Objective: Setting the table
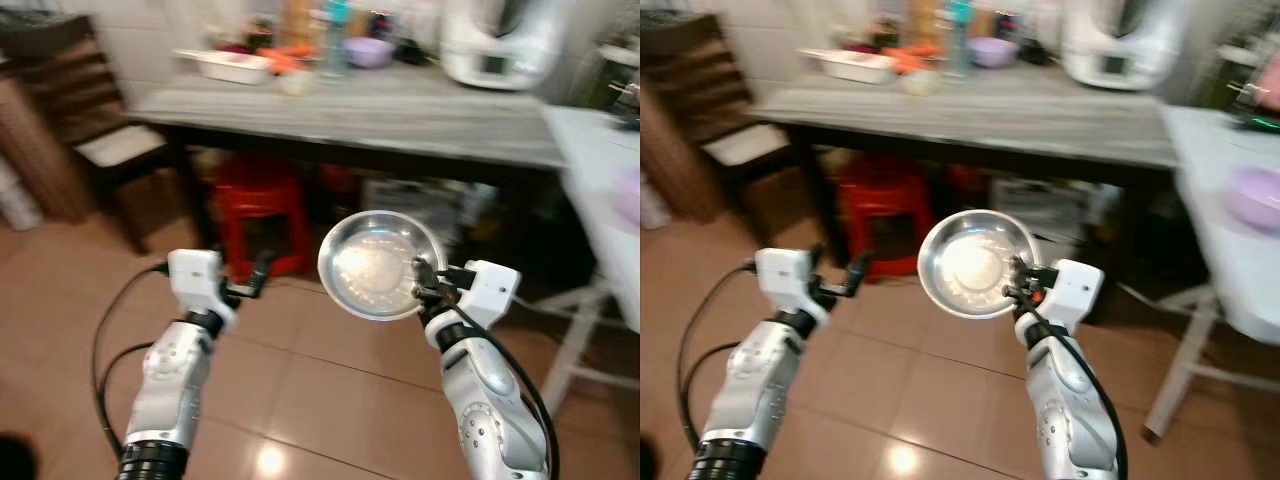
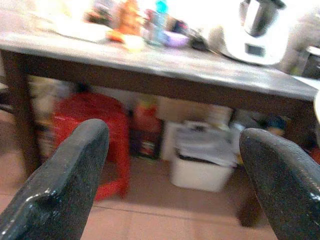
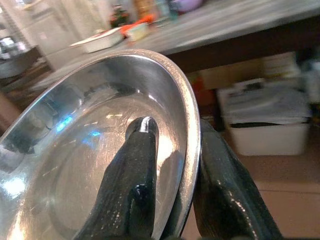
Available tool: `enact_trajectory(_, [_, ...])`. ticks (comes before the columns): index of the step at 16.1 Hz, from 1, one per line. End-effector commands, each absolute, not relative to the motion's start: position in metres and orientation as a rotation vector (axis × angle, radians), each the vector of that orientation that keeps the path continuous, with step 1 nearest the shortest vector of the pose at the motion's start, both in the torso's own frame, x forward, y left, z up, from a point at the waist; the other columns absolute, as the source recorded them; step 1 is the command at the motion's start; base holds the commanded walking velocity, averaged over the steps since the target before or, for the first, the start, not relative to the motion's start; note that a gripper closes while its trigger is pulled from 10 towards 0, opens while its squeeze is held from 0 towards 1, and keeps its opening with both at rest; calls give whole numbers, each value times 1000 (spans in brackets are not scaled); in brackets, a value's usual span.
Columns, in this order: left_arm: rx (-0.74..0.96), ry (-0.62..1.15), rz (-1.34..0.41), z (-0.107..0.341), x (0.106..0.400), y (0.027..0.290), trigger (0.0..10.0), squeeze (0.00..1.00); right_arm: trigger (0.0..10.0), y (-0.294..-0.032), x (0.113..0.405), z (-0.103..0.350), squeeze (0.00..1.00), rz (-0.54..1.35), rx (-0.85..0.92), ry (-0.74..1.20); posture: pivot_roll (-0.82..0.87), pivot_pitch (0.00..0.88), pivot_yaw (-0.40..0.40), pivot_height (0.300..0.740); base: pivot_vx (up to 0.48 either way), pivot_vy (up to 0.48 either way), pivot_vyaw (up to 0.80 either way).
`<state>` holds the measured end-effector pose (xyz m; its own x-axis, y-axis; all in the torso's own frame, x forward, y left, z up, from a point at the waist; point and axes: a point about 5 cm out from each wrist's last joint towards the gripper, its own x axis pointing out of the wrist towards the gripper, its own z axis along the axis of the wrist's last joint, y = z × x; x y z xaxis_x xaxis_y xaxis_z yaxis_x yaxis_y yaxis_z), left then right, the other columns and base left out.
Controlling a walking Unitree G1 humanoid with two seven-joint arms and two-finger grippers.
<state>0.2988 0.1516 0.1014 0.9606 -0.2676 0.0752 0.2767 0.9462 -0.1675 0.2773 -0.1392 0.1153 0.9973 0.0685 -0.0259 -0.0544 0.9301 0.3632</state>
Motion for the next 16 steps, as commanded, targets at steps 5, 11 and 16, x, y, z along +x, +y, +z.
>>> enact_trajectory(5, [-185,-53,-355,102,296,138,10000,0,10000,-152,274,121,0,-5,337,-24,7,0,24,740,154,0,0])
enact_trajectory(11, [-201,-53,-375,102,295,134,10000,0,10000,-157,273,121,0,-30,323,-34,1,0,22,740,409,0,-667])
enact_trajectory(16, [-206,-53,-380,101,293,131,10000,0,10000,-157,274,121,0,-22,312,-40,4,0,15,740,430,0,0])
